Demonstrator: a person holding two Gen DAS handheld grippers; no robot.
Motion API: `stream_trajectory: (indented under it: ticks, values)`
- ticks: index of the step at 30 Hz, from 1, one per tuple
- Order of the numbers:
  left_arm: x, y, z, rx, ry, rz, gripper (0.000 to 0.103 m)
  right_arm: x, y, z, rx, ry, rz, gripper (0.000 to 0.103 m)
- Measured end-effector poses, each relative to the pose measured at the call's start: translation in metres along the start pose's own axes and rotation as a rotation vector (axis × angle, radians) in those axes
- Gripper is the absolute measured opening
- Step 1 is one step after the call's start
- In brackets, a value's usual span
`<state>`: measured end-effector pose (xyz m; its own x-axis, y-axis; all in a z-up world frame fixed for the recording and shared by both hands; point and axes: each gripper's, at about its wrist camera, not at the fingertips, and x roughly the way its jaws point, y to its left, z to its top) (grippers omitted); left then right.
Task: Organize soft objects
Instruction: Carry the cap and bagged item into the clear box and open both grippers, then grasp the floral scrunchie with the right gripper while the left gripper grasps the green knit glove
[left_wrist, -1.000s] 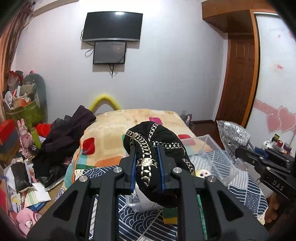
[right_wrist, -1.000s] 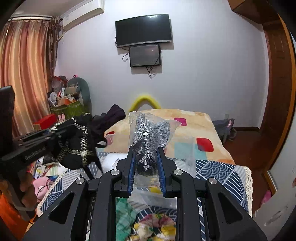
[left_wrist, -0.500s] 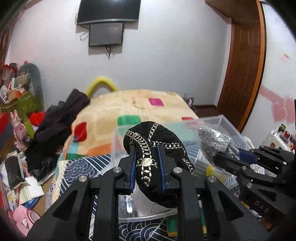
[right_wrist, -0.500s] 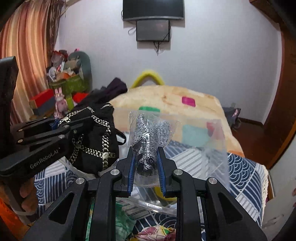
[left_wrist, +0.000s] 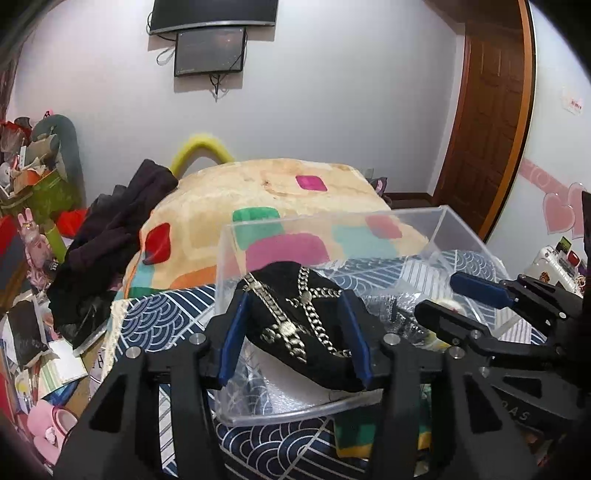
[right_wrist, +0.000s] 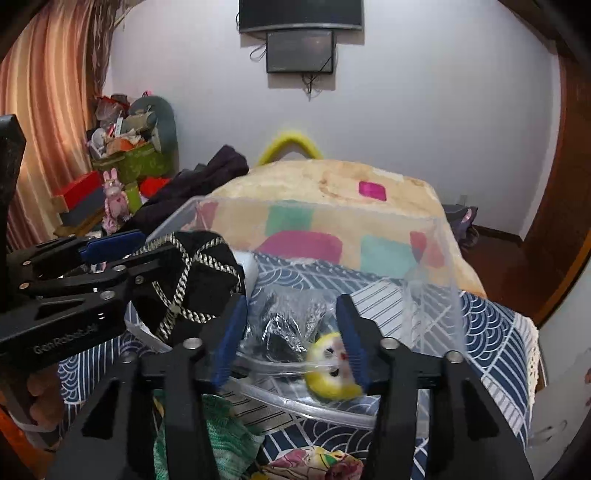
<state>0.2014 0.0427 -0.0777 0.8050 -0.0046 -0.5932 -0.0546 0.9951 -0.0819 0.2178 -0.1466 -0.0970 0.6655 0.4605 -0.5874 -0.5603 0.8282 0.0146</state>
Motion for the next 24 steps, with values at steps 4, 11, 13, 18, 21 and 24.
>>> stream_trajectory:
  ticks: [4, 11, 13, 18, 21, 24]
  values:
    - [-0.019, -0.002, 0.005, 0.002, -0.031, -0.005, 0.071, -0.023, 0.000, 0.006, -0.004, -0.051, -0.006, 0.058]
    - [-0.061, -0.013, 0.005, 0.021, -0.102, -0.014, 0.099, -0.062, -0.002, 0.007, -0.008, -0.155, -0.031, 0.070]
    - [-0.071, -0.019, 0.002, 0.043, -0.120, -0.008, 0.101, -0.072, -0.002, 0.002, -0.016, -0.170, -0.050, 0.072]
    - [-0.086, -0.033, -0.015, 0.082, -0.124, -0.018, 0.102, -0.082, -0.003, -0.013, -0.007, -0.178, -0.073, 0.076]
    - [-0.088, -0.037, -0.027, 0.077, -0.092, -0.065, 0.102, -0.080, -0.007, -0.025, 0.003, -0.159, -0.078, 0.076]
    - [-0.085, -0.040, -0.038, 0.062, -0.066, -0.089, 0.102, -0.073, -0.012, -0.036, 0.021, -0.117, -0.073, 0.076]
